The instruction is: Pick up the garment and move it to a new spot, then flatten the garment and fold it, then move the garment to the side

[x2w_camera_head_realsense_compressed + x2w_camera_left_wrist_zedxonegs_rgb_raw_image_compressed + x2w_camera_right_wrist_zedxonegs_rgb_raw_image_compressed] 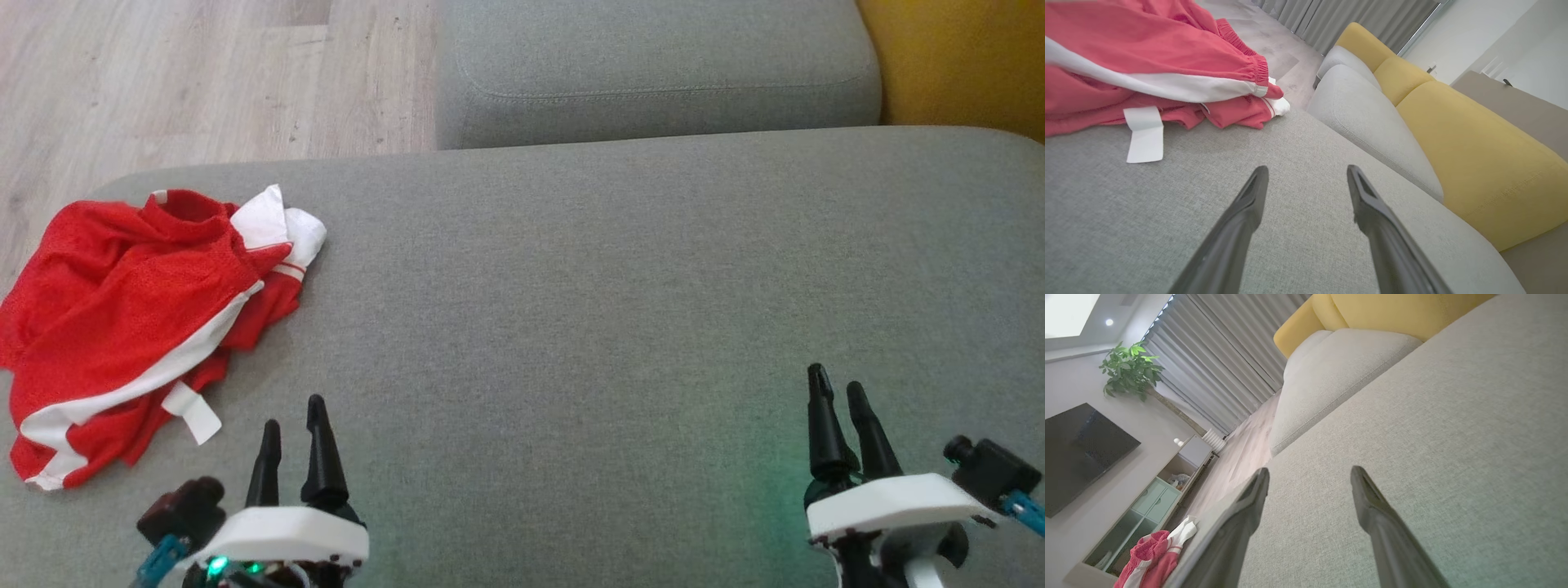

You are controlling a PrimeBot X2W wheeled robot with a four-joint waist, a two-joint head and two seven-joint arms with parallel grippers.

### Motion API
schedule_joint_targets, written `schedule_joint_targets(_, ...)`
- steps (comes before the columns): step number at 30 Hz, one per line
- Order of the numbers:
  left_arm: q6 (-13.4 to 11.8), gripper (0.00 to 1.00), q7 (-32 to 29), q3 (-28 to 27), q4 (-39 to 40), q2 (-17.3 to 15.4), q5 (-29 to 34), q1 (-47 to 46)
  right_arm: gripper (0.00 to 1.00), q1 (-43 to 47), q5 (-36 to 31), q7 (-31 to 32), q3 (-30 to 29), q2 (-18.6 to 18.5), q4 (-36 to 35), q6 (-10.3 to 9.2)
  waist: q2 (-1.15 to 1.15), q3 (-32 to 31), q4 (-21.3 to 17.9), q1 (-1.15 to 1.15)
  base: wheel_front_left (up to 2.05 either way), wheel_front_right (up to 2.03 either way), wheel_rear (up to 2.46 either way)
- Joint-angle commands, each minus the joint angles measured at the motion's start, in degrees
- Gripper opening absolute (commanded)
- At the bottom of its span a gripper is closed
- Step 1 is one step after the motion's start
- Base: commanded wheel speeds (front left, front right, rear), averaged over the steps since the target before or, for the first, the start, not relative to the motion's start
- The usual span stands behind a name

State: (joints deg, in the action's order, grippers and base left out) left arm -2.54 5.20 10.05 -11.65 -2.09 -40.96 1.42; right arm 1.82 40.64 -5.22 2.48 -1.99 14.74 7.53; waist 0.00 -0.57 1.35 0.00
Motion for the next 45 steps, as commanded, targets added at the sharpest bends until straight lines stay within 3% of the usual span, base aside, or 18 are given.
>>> schedule_joint_targets(1, -0.5, 1.0, 1.0, -0.1, 2.6, -0.5, 2.6, -3.0, 1.0, -2.3, -2.4, -1.1, 1.3, -0.6, -2.5, -0.03, 0.0, 0.0, 0.0, 0.0, 0.0, 0.0, 0.0)
schedule_joint_targets(45, -8.7, 1.0, 8.3, 8.8, 7.3, -1.4, 33.9, -4.8, 1.0, -2.5, -37.3, -8.3, 1.8, -0.8, -6.5, -0.04, 0.0, 1.0, 0.6, 0.0, 0.0, 0.0, 0.0)
